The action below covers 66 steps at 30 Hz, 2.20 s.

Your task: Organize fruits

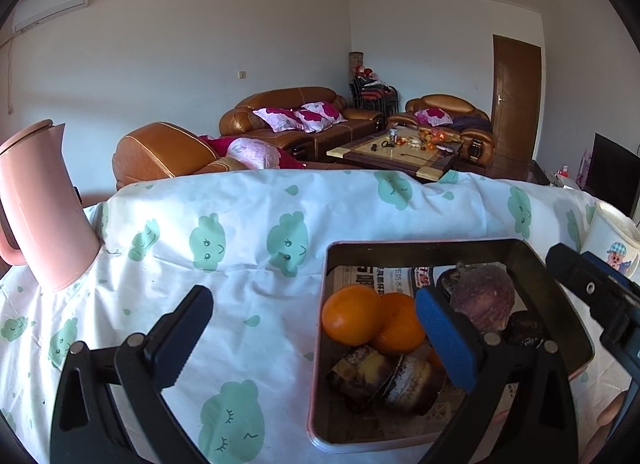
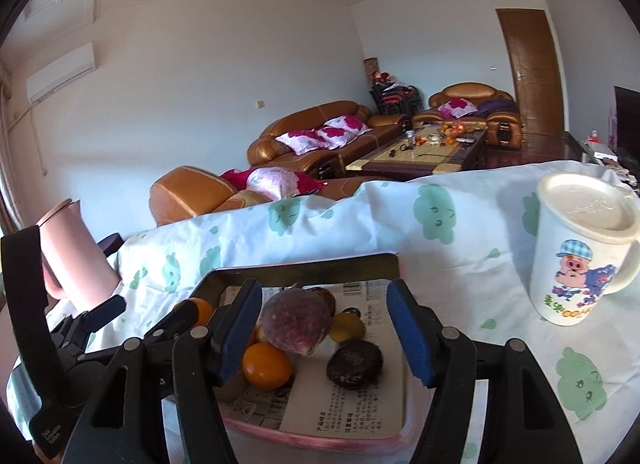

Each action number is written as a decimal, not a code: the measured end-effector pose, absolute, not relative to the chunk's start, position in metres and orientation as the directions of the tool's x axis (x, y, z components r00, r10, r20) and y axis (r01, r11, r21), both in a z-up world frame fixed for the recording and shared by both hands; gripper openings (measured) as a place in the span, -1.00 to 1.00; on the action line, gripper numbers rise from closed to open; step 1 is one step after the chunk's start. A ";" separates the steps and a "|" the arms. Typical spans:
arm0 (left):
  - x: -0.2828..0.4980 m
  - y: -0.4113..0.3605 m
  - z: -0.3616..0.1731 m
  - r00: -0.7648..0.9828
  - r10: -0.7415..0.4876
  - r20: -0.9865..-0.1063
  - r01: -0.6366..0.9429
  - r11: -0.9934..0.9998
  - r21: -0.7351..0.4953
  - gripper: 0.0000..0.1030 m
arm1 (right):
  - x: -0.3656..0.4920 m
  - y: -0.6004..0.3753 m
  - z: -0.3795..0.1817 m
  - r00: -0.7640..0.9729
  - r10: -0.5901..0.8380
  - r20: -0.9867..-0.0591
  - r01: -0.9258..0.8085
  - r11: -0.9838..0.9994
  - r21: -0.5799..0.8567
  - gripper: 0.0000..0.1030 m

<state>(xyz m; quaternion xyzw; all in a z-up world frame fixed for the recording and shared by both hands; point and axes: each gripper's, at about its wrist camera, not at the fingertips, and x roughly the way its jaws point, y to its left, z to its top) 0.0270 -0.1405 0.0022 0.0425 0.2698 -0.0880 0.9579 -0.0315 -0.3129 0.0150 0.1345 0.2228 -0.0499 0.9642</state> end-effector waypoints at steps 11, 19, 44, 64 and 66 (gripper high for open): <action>0.017 -0.131 0.005 0.853 -0.140 -0.503 0.181 0.983 0.033 1.00 | -0.027 -0.311 0.009 0.850 -0.176 -0.497 0.259 0.961 0.102 0.30; -0.003 -0.121 0.011 0.884 -0.136 -0.446 0.171 0.985 0.038 1.00 | -0.062 -0.286 0.022 0.917 -0.192 -0.350 0.232 0.970 0.074 0.30; -0.052 -0.100 0.021 0.935 -0.145 -0.323 0.170 0.984 0.050 1.00 | -0.131 -0.252 0.042 0.946 -0.313 -0.086 0.317 0.948 0.039 0.71; -0.054 -0.099 0.020 0.933 -0.140 -0.330 0.165 0.985 0.048 1.00 | -0.133 -0.256 0.040 0.945 -0.313 -0.094 0.319 0.947 0.047 0.72; -0.054 -0.100 0.019 0.931 -0.139 -0.338 0.163 0.986 0.045 1.00 | -0.133 -0.256 0.040 0.945 -0.313 -0.096 0.319 0.947 0.046 0.72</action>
